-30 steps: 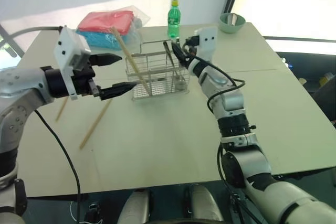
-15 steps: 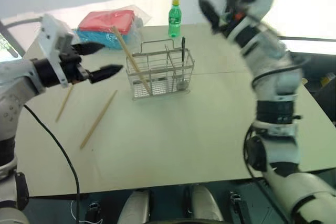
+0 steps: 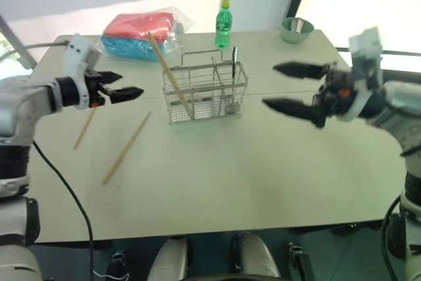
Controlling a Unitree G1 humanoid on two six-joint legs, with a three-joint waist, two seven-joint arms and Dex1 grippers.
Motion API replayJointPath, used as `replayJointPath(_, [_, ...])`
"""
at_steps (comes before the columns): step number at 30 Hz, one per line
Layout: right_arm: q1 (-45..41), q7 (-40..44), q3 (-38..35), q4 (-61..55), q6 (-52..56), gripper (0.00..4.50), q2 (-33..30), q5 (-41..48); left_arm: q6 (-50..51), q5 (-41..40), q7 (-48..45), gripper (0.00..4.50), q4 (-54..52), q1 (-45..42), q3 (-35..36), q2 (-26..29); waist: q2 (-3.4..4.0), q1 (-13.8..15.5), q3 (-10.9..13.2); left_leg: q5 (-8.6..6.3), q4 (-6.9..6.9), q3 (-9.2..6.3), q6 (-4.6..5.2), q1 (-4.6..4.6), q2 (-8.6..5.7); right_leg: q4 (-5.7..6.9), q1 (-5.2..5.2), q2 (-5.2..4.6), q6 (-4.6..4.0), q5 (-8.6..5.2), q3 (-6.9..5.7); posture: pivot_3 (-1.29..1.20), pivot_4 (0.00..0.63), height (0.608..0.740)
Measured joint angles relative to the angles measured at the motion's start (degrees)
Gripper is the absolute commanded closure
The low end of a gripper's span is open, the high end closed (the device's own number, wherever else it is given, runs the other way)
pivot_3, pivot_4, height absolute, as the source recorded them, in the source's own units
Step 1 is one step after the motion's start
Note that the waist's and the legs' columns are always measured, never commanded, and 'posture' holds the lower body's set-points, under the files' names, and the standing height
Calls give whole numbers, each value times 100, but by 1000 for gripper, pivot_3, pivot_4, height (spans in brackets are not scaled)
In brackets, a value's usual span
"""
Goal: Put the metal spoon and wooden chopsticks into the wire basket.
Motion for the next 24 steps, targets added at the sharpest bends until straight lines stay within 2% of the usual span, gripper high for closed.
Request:
replayJointPath(8, [1166, -888, -422, -883, -37, 60, 254, 219, 9, 1081, 336, 0, 1564, -817, -789, -858, -17, 123, 0, 0, 1, -1, -1, -6, -1, -13, 1, -2, 0, 1, -1, 0, 150, 667])
replayJointPath(15, [1466, -1302, -679, -1220, 16, 60, 190, 722, -519, 1701, 219, 0, 2917, -1247, -1041, -1605, -25, 132, 3, -1, 2, -2, -1, -7, -1, -20, 4, -5, 0, 1, -4, 0, 150, 667])
replayJointPath(22, [1934, -1419, -864, -1351, 81, 60, -22, 1012, -879, 2309, 138, 0, 4154, -1624, -1221, -1988, -32, 131, 2, -2, 1, -4, 1, -7, 1, -18, 6, -5, 1, 1, -12, 0, 150, 667])
replayJointPath(24, [1960, -1429, -865, -1391, 74, 0, -22, 1036, -930, 2431, 74, 533, 4295, -1692, -1238, -2037, -32, 130, 2, -2, 3, -1, 1, -3, 0, -18, 10, -7, 1, 1, -12, 0, 150, 667])
